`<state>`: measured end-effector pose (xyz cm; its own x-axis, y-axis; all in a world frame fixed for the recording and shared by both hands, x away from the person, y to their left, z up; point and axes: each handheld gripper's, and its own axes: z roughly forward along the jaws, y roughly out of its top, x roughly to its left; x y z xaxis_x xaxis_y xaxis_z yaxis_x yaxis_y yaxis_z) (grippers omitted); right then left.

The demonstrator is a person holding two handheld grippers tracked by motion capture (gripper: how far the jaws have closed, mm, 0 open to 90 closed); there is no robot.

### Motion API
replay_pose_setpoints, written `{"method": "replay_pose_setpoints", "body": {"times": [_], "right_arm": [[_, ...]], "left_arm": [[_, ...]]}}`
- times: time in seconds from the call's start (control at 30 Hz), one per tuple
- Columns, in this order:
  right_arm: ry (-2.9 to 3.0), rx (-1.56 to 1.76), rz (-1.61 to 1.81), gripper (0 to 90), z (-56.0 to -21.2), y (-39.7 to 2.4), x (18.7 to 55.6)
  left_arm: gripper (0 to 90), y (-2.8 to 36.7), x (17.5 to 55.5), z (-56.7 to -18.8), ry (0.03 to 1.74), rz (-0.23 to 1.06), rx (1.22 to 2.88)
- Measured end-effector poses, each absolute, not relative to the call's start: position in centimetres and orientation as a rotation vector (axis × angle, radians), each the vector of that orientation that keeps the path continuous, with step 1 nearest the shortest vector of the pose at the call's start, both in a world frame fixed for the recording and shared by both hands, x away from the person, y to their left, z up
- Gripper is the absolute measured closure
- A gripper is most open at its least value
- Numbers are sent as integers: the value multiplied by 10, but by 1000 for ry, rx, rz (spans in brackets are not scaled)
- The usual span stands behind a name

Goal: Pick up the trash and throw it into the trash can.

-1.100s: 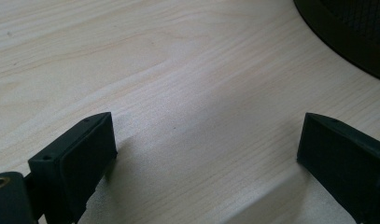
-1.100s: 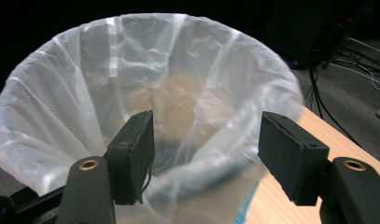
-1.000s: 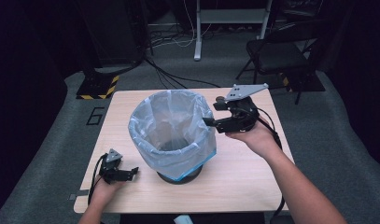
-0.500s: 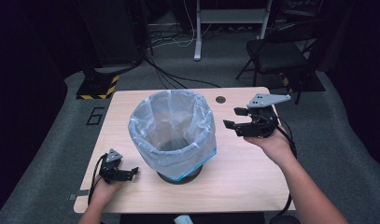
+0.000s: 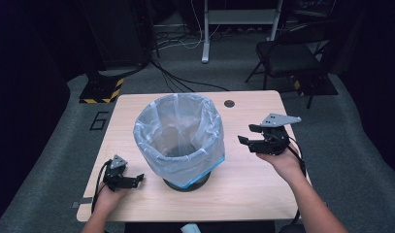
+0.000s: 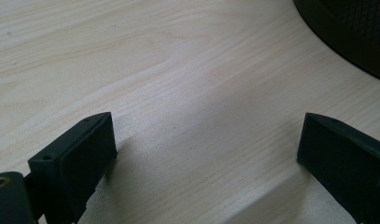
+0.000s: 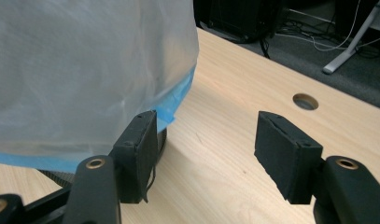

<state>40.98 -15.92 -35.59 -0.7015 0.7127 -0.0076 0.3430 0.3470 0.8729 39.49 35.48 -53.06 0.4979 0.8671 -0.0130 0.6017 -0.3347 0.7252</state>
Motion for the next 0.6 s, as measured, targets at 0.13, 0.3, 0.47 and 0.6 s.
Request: {"method": "replay_pose_setpoints", "body": {"times": [0.13, 0.3, 0.47, 0.6], "right_arm": [[2230, 944, 1272, 392, -374, -160, 409], [2234, 958, 1248, 392, -392, -160, 408], [2239, 971, 1229, 391, -410, -159, 406], [2246, 984, 1210, 390, -423, -158, 405]], "left_arm": [[41, 355, 395, -531, 1201, 500, 2061], [41, 355, 395, -531, 1198, 502, 2064], [41, 355, 395, -531, 1202, 498, 2060], [41, 355, 395, -531, 1202, 498, 2060]]}}
